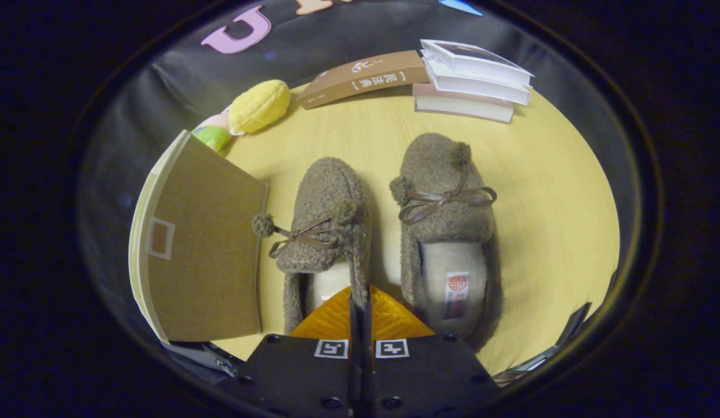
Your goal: Open the storage box then place both shoes into the box .Put the left shoe in first, then the right shoe, with the right side of both shoes facing outward in a uniform manner.
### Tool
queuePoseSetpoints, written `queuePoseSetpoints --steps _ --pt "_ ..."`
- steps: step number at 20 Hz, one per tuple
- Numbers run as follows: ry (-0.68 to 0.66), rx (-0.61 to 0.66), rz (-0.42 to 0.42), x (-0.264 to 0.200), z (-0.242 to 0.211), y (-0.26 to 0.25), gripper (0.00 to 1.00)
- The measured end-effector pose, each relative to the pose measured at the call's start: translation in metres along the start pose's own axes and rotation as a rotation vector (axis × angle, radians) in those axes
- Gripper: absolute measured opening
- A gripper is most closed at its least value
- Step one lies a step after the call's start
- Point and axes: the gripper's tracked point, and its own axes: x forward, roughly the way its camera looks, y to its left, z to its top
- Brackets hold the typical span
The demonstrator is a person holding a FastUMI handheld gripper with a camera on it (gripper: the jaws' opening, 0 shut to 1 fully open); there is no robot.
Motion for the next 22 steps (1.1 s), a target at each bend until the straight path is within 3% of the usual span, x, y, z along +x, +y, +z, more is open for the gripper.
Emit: queuePoseSetpoints --steps 10,16,22 --pt "-0.031 0.191 0.085 -0.03 0.009 0.009 0.04" --pt "-0.049 0.312 0.246 -0.078 0.027 0.051 0.03" --pt "-0.115 0.285 0.389 -0.137 0.059 0.111 0.03"
